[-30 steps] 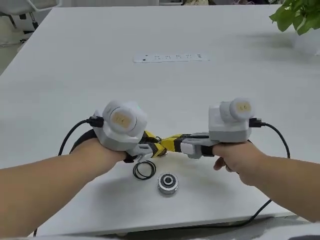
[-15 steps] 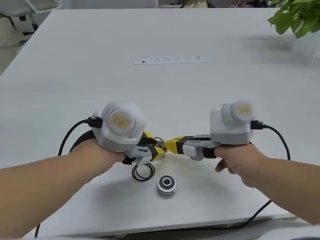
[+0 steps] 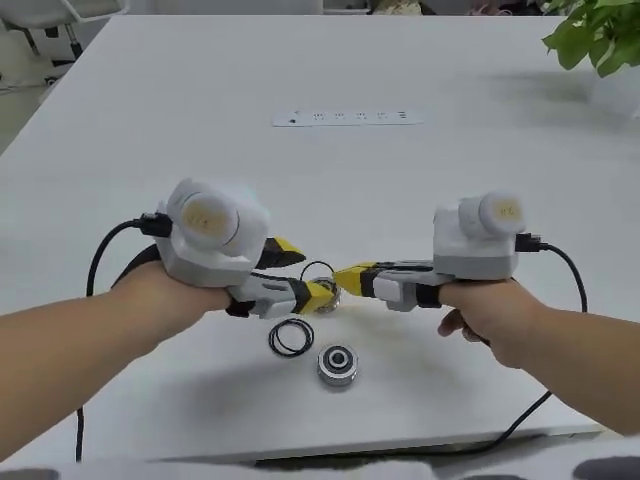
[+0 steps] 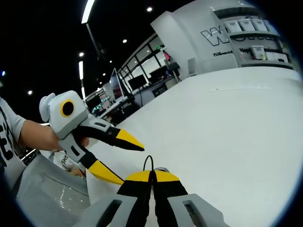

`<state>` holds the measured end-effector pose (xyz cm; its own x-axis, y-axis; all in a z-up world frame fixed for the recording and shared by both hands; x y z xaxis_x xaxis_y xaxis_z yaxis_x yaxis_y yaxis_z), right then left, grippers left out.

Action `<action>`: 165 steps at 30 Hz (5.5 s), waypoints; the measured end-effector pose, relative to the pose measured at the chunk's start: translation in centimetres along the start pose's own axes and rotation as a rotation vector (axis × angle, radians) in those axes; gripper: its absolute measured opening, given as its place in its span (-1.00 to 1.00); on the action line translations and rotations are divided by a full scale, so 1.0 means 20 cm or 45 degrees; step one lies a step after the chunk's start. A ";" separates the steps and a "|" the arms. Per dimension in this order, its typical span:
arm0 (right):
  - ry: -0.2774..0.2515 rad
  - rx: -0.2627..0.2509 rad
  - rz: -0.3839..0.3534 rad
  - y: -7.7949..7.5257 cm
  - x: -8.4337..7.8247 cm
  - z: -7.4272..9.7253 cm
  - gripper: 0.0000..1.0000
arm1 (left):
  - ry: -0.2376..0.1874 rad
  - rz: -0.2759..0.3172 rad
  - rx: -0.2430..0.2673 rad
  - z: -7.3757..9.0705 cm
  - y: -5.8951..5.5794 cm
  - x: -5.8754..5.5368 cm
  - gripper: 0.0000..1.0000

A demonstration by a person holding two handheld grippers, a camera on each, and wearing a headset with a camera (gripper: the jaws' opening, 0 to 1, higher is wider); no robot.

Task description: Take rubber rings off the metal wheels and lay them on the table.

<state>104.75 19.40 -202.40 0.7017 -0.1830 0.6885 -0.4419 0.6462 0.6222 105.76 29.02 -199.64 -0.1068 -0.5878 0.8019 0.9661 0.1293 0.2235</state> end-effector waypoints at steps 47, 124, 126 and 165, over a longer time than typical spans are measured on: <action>0.127 0.131 -0.102 0.19 -0.15 -0.04 -1.00 | -0.044 0.058 0.089 0.40 -0.11 -0.12 0.41; 0.077 0.061 0.156 0.28 0.04 0.14 -0.66 | -0.079 0.081 0.119 0.51 -0.09 -0.02 0.39; 0.059 0.056 0.187 0.30 0.06 0.17 -0.62 | -0.088 0.084 0.122 0.53 -0.09 0.00 0.39; 0.090 -0.106 0.558 0.38 -0.08 0.68 0.34 | -0.078 0.104 0.184 0.71 -0.25 0.05 0.47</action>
<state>92.71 14.62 -193.65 0.4958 0.1706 0.8515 -0.6615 0.7095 0.2430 97.50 39.15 -192.18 -0.0475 -0.5212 0.8521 0.9289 0.2907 0.2296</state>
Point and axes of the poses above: the centre of the closed fingertips' face, and the gripper's own axes: z roughly backward along the fingers, y roughly to its left, x roughly out of its top, the point moved 5 cm from there along z, roughly backward along the fingers, and after that the axes turned 13 degrees about -z, right-handed, at the moved point
